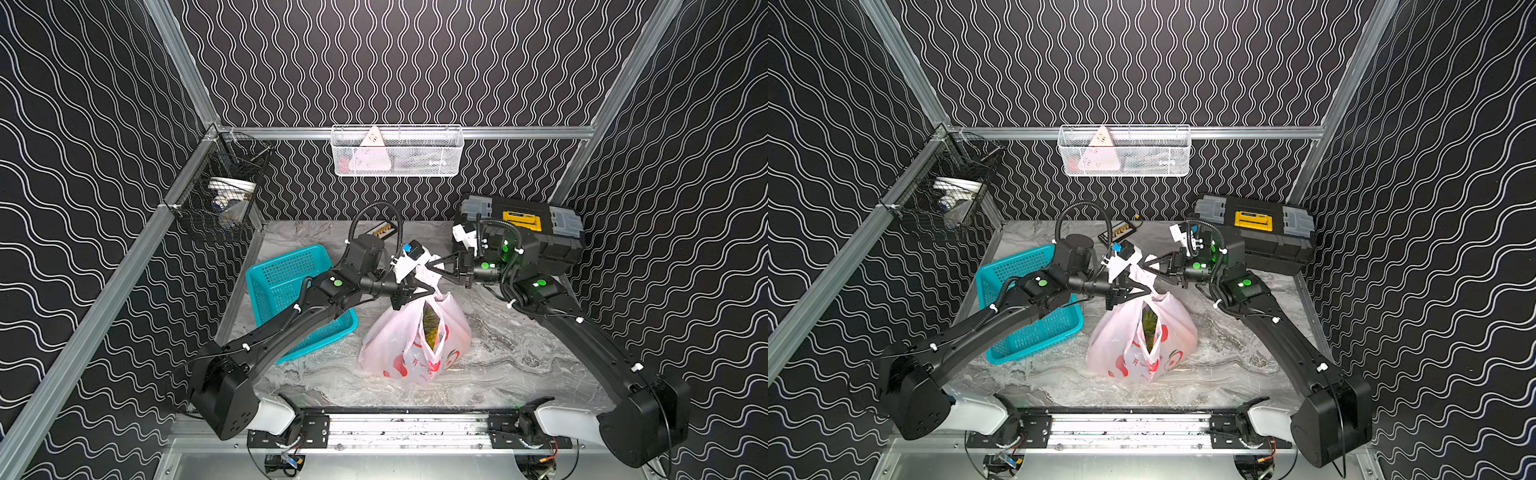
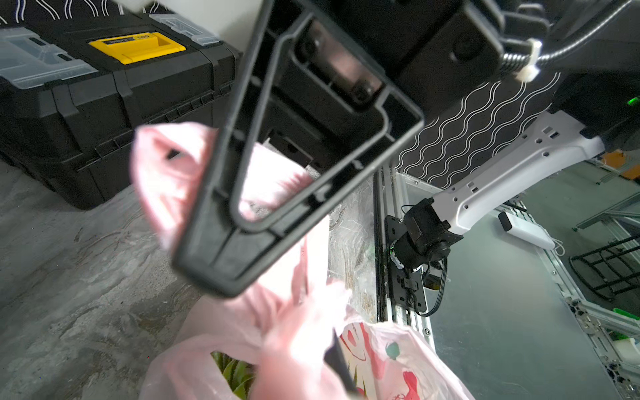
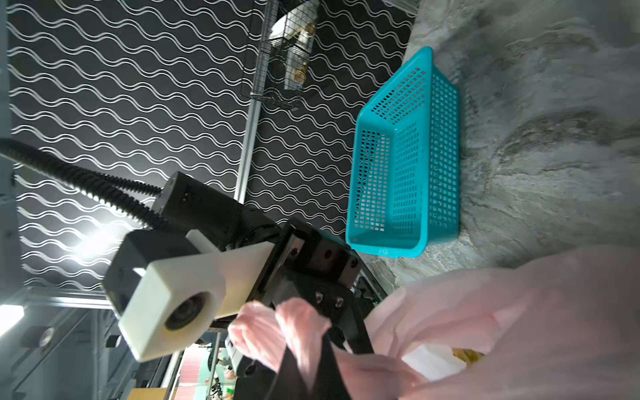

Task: Place the pineapple into a plastic bag & tie a knot
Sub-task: Cross the plastic bag at the center of the board.

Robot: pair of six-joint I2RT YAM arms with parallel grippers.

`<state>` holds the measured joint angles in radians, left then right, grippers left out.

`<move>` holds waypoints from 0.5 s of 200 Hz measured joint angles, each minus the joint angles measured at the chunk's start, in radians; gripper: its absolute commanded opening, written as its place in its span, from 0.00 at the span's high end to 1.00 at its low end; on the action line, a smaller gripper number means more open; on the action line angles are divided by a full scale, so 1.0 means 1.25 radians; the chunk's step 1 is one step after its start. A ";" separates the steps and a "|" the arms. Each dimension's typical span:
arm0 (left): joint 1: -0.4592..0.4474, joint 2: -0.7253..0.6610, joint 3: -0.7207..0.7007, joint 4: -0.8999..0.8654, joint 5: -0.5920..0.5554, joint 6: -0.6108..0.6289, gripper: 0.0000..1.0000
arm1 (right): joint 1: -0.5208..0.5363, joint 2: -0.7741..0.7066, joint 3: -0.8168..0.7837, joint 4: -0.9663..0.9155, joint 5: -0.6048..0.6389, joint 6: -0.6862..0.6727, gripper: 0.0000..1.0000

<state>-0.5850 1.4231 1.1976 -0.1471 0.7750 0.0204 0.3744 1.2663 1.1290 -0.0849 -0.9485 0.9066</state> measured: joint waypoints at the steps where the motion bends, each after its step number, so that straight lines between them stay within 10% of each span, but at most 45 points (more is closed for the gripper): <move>1: 0.001 0.000 -0.002 0.004 -0.001 -0.001 1.00 | 0.000 -0.001 0.002 -0.004 0.001 -0.003 1.00; 100: 0.018 -0.028 -0.117 0.050 -0.112 -0.126 1.00 | 0.170 -0.127 -0.152 -0.108 0.289 -0.210 1.00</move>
<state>-0.5625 1.3884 1.0519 -0.0841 0.6350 -0.1371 0.5865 1.1076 0.9394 -0.2199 -0.5877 0.6441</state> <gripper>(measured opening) 0.060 0.053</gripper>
